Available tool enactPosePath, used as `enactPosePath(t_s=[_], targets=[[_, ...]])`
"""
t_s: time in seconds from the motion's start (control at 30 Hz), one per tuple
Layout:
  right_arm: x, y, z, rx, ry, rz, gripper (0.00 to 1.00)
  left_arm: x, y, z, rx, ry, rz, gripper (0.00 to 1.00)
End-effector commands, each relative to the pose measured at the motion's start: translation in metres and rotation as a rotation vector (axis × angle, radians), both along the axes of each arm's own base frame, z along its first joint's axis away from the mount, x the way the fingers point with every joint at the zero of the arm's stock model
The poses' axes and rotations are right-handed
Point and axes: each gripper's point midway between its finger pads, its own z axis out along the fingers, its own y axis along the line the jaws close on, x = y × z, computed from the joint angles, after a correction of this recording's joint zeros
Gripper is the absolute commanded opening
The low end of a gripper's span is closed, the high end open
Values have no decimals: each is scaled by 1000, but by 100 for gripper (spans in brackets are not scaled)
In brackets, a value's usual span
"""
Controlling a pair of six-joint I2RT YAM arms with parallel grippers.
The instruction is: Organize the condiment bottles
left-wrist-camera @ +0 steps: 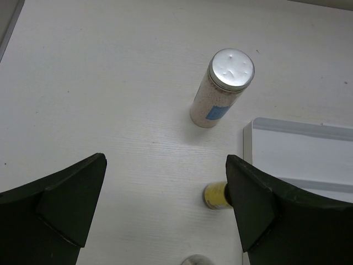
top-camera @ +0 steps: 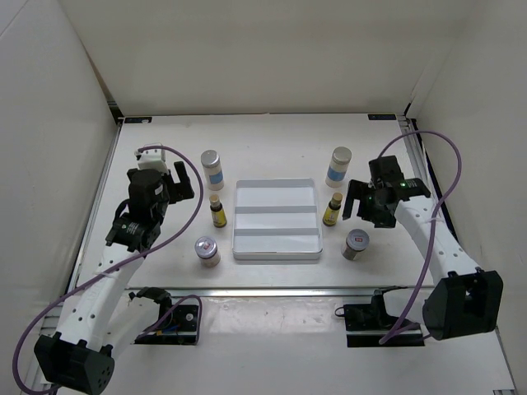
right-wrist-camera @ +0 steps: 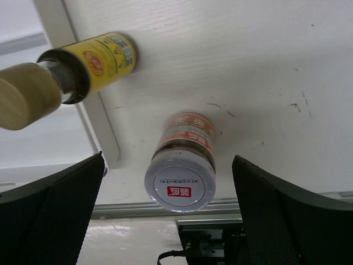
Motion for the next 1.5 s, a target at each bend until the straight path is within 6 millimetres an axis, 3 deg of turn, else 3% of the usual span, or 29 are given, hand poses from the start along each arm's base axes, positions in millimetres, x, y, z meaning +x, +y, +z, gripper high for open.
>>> enactPosePath(t_s=[0.0,0.23,0.47,0.63,0.87,0.97,1.1,1.23,1.3,1.47], targets=[[-5,-15,-2,-59,-21,-83,100,-1,-5,6,-22,-25,-19,100],[-16,-6,-30,-22,102,-154,100,-1,-3,6,-19,-26,-11,100],[-31,5,-46,44,135,-201,100,-3,6,-1,-24,-21,47,100],[-40,7,-62,43,187,-212,82,-5,9,-2,-28,-24,68,100],[-49,4,-44,63,104,-249,40,-7,10,4,-34,-43,68,100],[-44,8,-17,90,30,-231,29,-9,12,7,-34,-54,77,100],[-41,22,13,108,-36,-146,17,-10,12,9,-36,-63,77,100],[-31,52,45,141,-119,-15,14,-10,12,5,-34,-54,78,100],[-30,70,39,118,-107,64,6,-10,12,5,-34,-54,78,100],[-29,112,20,33,-98,223,1,-12,16,-1,-57,-42,115,100]])
